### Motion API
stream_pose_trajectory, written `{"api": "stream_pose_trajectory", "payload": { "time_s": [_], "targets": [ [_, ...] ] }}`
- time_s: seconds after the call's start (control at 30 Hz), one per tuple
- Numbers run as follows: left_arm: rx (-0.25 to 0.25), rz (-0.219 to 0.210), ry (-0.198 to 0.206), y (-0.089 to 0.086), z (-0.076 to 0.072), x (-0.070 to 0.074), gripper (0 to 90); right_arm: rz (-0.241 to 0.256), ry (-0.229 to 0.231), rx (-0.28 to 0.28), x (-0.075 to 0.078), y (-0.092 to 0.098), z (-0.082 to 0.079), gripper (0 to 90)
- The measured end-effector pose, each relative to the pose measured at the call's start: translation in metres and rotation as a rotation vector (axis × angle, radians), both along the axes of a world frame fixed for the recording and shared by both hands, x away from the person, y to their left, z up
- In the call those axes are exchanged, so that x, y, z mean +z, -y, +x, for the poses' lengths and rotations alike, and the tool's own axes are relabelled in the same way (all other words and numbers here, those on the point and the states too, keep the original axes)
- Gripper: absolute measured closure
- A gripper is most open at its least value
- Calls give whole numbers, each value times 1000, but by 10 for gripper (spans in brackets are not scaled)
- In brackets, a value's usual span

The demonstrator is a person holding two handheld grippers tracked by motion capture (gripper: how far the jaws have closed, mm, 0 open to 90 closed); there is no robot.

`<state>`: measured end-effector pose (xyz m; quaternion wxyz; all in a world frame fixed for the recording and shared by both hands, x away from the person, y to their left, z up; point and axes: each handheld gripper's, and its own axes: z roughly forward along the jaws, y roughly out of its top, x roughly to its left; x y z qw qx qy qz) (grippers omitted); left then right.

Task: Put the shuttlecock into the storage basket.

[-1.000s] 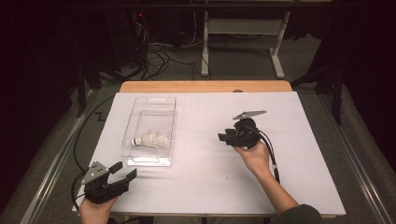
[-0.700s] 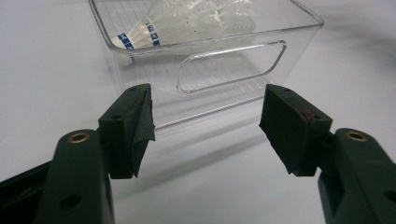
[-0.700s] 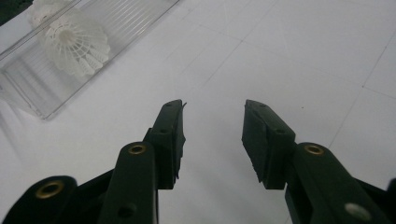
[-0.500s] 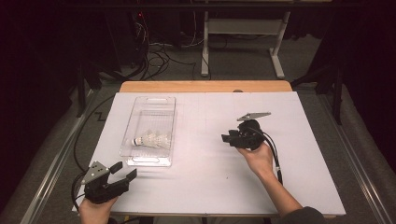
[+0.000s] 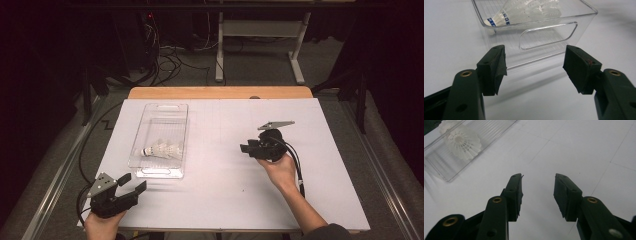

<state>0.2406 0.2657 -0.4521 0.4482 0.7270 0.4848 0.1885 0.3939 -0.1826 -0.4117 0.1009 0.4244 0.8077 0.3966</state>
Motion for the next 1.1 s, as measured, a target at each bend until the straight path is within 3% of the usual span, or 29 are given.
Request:
{"api": "stream_pose_trajectory", "payload": {
  "time_s": [1.1],
  "targets": [
    [-1, 2, 1, 0, 0, 0, 352, 0, -5, -35, -5, 23, -9, 575]
  ]
}}
